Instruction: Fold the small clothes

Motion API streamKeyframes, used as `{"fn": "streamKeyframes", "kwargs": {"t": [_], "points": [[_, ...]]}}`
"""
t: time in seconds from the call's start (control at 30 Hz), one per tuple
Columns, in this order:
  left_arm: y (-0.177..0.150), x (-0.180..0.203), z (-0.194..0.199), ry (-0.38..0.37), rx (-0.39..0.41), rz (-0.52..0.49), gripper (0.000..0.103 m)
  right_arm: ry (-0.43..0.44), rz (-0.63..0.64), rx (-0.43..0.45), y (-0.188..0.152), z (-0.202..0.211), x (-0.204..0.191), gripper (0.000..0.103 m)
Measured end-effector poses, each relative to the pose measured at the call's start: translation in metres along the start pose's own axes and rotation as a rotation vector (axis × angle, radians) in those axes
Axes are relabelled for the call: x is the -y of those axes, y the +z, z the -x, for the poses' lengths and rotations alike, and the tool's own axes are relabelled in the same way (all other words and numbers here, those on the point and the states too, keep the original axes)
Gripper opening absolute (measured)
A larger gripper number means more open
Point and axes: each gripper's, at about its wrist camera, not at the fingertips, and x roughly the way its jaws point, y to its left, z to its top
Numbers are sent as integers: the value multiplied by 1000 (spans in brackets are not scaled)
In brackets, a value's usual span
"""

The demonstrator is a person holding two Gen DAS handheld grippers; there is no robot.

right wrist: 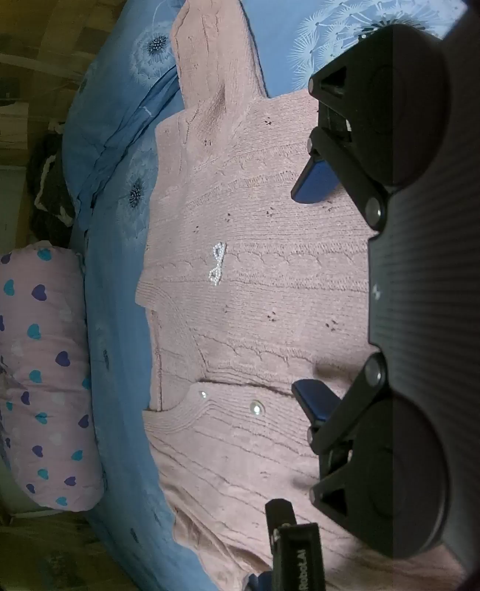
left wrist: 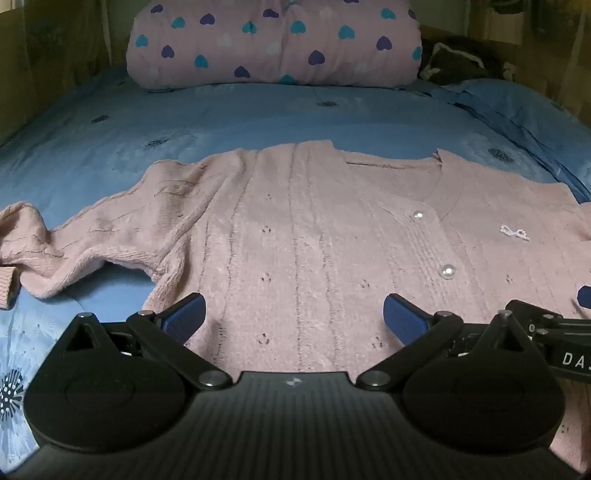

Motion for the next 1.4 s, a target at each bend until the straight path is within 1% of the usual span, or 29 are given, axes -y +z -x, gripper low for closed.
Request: {"fn": "streamKeyframes", "kwargs": {"t": [0.23, 0.43, 0.47, 0.6, 0.67, 0.7, 0.77, 0.87, 1.03, 1.3, 1.4], "points": [[0, 1, 1, 6, -3, 3, 103, 3, -1, 0, 0, 0, 0, 103], [-1, 9, 1, 12, -13, -17, 103, -2, -2, -2, 1, -3, -2, 103], [-3, 4, -6, 5, -22, -13, 103, -2, -2, -1, 1, -3, -3, 103], [-6, 5, -13, 8, -49, -21, 103, -3, 3, 1, 0, -1, -1, 103], [-8, 3, -20, -1, -87, -1, 103, -4, 5, 1, 0, -1, -2, 103], [-9, 1, -22, -5, -93, 14, 103, -5, 3, 2, 0, -1, -1, 103], [-10, 0, -22, -5, -87, 30, 103, -6, 2, 4, 0, -1, 0, 103], [-12, 2, -22, 1, -90, 23, 103, -9, -5, 7, 0, 0, 2, 103], [-16, 1, -22, -7, -72, 35, 103, -15, -15, 9, 1, 1, 4, 103], [-7, 1, -22, -10, -102, 20, 103, -2, -69, 9, 2, -2, 9, 103], [-2, 0, -19, -21, -110, 39, 103, 14, -91, 9, 1, -2, 13, 103]]}}
